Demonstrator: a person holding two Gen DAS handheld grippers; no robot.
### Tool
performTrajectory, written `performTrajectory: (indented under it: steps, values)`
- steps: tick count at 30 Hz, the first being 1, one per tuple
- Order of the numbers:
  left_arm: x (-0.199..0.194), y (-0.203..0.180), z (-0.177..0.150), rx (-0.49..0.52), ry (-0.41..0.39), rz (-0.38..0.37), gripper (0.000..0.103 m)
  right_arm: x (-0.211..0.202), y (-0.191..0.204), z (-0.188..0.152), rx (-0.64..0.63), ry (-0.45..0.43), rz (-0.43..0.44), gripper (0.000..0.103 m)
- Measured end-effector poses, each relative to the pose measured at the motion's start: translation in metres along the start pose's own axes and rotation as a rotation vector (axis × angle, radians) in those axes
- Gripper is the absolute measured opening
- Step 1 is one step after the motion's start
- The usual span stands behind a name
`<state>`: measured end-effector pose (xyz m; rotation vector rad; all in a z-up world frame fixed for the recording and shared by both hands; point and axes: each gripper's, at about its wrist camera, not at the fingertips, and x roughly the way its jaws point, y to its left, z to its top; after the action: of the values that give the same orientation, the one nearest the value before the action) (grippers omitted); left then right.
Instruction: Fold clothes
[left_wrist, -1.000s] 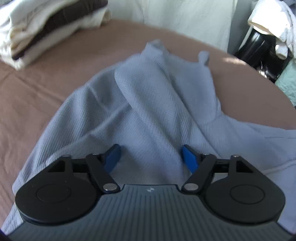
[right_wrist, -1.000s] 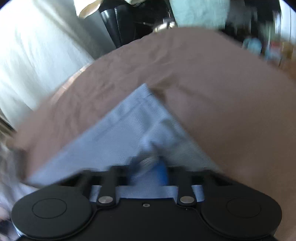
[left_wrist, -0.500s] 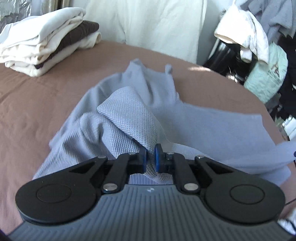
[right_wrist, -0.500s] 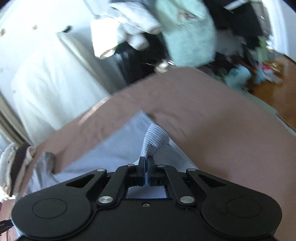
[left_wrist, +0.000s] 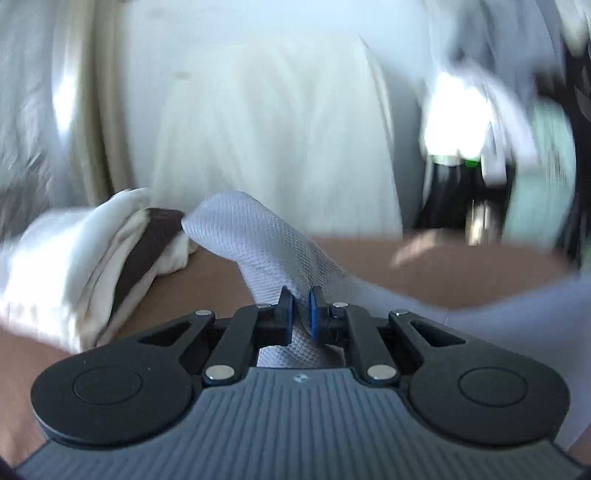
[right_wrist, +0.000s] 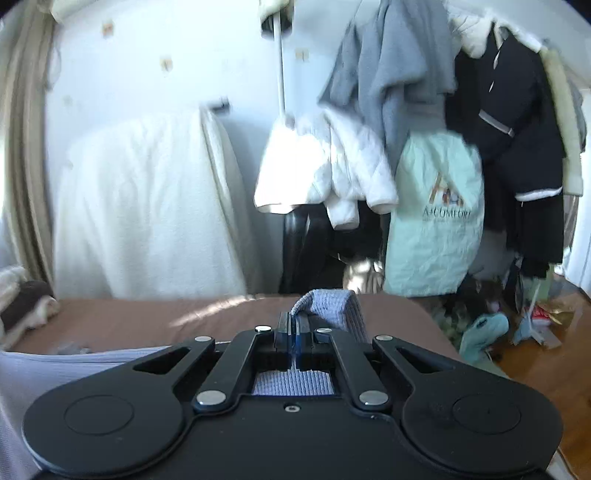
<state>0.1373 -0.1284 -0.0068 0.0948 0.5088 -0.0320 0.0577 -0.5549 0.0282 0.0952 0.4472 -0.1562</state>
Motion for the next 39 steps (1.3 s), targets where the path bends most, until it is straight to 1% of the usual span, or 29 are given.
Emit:
performTrajectory:
  steps: [2,3,4,5,6,8,10,11,12,13,14,15,18,19,20,22,23,24,25,26,28,30,31,32,34,35,37,38,39]
  values:
    - [0.040,-0.007,-0.017,0.038,0.087,0.035,0.019,0.056,0.002,0.002,0.023,0.138,0.003,0.003]
    - [0.056,-0.008,-0.030,0.067,0.123,0.052,0.025,0.084,0.000,-0.010,0.065,0.177,0.020,0.006]
    - [0.066,-0.009,-0.042,0.094,0.148,0.079,0.026,0.105,-0.005,-0.027,0.110,0.182,0.039,0.008]
    - [0.066,-0.009,-0.053,0.104,0.162,0.093,0.026,0.120,-0.013,-0.045,0.155,0.203,0.034,0.018]
    - [0.064,-0.007,-0.064,0.108,0.174,0.101,0.026,0.132,-0.023,-0.059,0.216,0.251,0.010,0.028]
    - [0.047,0.001,-0.078,0.071,0.158,0.050,0.026,0.143,-0.045,-0.075,0.341,0.330,-0.015,0.028]
    - [0.032,0.012,-0.087,0.025,0.152,0.021,0.027,0.144,-0.065,-0.073,0.437,0.339,0.030,0.028]
    - [0.028,0.018,-0.089,0.005,0.156,0.013,0.028,0.144,-0.072,-0.069,0.458,0.329,0.043,0.030]
    - [0.025,0.025,-0.091,-0.015,0.162,0.006,0.031,0.142,-0.075,-0.064,0.453,0.306,0.045,0.042]
    - [0.024,0.034,-0.091,-0.043,0.169,-0.004,0.036,0.141,-0.076,-0.060,0.431,0.293,0.055,0.050]
    - [0.025,0.042,-0.089,-0.079,0.176,-0.018,0.038,0.142,-0.074,-0.057,0.392,0.288,0.071,0.061]
    - [0.028,0.050,-0.088,-0.117,0.184,-0.034,0.041,0.145,-0.072,-0.055,0.348,0.285,0.079,0.062]
    - [0.039,0.071,-0.084,-0.234,0.203,-0.094,0.041,0.158,-0.070,-0.057,0.234,0.286,0.076,0.062]
    - [0.044,0.074,-0.083,-0.252,0.210,-0.106,0.041,0.163,-0.070,-0.059,0.208,0.288,0.073,0.062]
    - [0.048,0.076,-0.081,-0.263,0.218,-0.115,0.042,0.167,-0.067,-0.062,0.177,0.301,0.093,0.062]
    - [0.058,0.076,-0.080,-0.257,0.237,-0.090,0.048,0.177,-0.057,-0.071,0.107,0.349,0.176,0.062]
    - [0.061,0.077,-0.081,-0.257,0.247,-0.074,0.048,0.182,-0.052,-0.075,0.072,0.373,0.218,0.053]
    - [0.065,0.077,-0.082,-0.259,0.258,-0.058,0.048,0.183,-0.040,-0.080,-0.009,0.376,0.216,0.024]
    - [0.067,0.078,-0.083,-0.266,0.267,-0.055,0.048,0.181,-0.023,-0.085,-0.136,0.357,0.170,0.008]
    - [0.067,0.078,-0.085,-0.274,0.272,-0.058,0.048,0.177,-0.010,-0.085,-0.211,0.335,0.130,0.004]
    - [0.064,0.077,-0.088,-0.277,0.277,-0.058,0.048,0.161,0.000,-0.073,-0.238,0.275,0.043,0.003]
    - [0.062,0.074,-0.093,-0.246,0.292,-0.030,0.048,0.138,0.002,-0.057,-0.275,0.203,-0.076,0.002]
    - [0.061,0.072,-0.096,-0.228,0.308,-0.007,0.048,0.133,0.003,-0.055,-0.321,0.195,-0.138,0.002]
    - [0.060,0.070,-0.099,-0.210,0.323,0.016,0.048,0.134,0.002,-0.060,-0.365,0.208,-0.175,0.002]
    - [0.059,0.066,-0.108,-0.176,0.349,0.042,0.048,0.146,-0.003,-0.079,-0.436,0.251,-0.215,0.002]
    - [0.058,0.065,-0.113,-0.159,0.354,0.042,0.048,0.151,-0.005,-0.088,-0.474,0.270,-0.219,0.004]
    - [0.056,0.065,-0.117,-0.156,0.358,0.049,0.049,0.159,-0.006,-0.098,-0.549,0.272,-0.249,0.012]
    - [0.054,0.064,-0.119,-0.156,0.360,0.054,0.049,0.160,-0.006,-0.096,-0.556,0.265,-0.254,0.026]
    - [0.052,0.065,-0.119,-0.164,0.357,0.056,0.050,0.158,-0.005,-0.090,-0.533,0.253,-0.242,0.033]
